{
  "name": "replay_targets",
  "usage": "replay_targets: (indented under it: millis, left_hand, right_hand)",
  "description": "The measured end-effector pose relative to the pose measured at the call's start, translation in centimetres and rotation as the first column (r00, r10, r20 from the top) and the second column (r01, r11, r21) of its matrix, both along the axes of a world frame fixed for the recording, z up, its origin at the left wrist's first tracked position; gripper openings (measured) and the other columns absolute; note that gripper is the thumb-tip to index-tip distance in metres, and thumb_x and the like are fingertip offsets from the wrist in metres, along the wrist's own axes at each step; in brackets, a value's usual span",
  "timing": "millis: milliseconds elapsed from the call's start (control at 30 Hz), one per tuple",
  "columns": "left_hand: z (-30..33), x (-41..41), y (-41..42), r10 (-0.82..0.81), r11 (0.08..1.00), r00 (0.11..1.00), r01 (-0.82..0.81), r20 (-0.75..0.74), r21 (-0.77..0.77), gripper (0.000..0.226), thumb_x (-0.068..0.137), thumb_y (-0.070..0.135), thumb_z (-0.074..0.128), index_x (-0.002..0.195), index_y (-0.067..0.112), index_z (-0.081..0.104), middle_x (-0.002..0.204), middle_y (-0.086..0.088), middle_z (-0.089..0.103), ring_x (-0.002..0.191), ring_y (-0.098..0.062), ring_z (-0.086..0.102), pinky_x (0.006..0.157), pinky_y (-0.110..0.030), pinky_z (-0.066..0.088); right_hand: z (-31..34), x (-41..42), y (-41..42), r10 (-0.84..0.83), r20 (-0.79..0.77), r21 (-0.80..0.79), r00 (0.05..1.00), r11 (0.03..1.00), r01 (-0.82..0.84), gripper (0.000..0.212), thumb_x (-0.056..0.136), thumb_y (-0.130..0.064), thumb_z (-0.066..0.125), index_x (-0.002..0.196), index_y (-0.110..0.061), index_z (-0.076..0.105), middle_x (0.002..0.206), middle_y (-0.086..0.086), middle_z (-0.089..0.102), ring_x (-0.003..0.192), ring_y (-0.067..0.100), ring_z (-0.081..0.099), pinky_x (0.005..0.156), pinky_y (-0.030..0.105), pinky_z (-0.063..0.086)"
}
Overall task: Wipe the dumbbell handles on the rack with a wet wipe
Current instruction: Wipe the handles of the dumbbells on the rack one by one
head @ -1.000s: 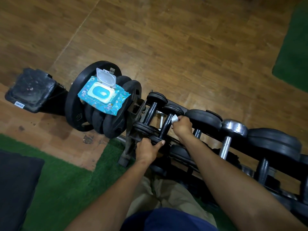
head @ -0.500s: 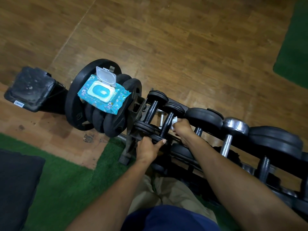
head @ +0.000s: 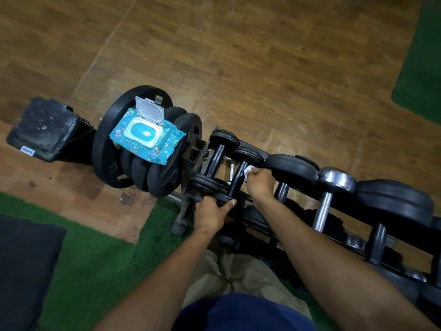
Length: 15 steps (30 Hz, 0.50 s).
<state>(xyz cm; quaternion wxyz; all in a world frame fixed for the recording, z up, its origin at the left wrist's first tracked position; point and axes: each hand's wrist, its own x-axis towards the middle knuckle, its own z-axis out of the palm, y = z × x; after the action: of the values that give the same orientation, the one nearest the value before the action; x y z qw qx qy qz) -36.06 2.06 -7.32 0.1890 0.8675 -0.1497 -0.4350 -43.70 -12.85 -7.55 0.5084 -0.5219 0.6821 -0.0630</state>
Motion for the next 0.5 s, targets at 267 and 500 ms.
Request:
replay_targets:
  millis: [267,500]
  left_hand:
    - [0.1,0.0,0.1,-0.005,1.000,1.000,0.005,0.004,-0.009,0.071,0.069,0.082,0.068,0.071,0.013,0.055,0.076,-0.009,0.062,0.090,-0.035,0.061,0.063,-0.037,0.040]
    - [0.8,-0.1,-0.1,-0.001,1.000,1.000,0.001,0.007,0.016,0.068,0.072,0.078,0.071,0.069,0.012,0.051,0.078,-0.011,0.063,0.090,-0.035,0.060,0.064,-0.038,0.040]
  right_hand:
    - [-0.6,-1.4,-0.6,0.346,0.001,0.412,0.938,0.855,-0.315,0.016,0.081,-0.003,0.056,0.079,0.002,0.071,0.057,0.011,0.063,0.055,0.021,0.053,0.058,0.031,0.041]
    - [-0.6,-1.3,-1.0,0.493,-0.017,0.436,0.870,0.787,-0.437,0.013,0.082,-0.003,0.059,0.071,-0.007,0.065,0.054,0.007,0.056,0.059,0.022,0.050,0.057,0.031,0.038]
